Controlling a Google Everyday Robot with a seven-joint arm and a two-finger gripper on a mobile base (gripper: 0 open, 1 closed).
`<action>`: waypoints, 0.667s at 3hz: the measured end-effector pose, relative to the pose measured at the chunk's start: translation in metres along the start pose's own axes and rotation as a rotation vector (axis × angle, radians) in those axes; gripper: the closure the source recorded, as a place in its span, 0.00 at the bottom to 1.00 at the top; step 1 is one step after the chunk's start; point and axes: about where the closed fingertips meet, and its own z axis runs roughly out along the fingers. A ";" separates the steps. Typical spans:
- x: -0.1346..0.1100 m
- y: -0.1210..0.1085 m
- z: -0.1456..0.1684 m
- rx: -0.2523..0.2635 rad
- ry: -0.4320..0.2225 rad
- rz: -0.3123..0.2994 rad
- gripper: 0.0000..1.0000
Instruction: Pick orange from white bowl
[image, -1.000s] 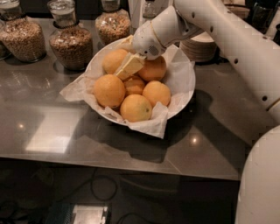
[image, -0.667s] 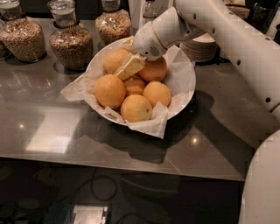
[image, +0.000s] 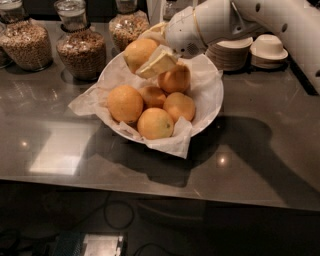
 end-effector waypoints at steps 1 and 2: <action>-0.036 0.005 -0.034 0.041 -0.047 -0.070 1.00; -0.081 0.036 -0.062 0.029 -0.058 -0.122 1.00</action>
Offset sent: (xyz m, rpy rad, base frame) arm -0.1385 -0.0087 0.1288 0.0223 -0.1662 0.1068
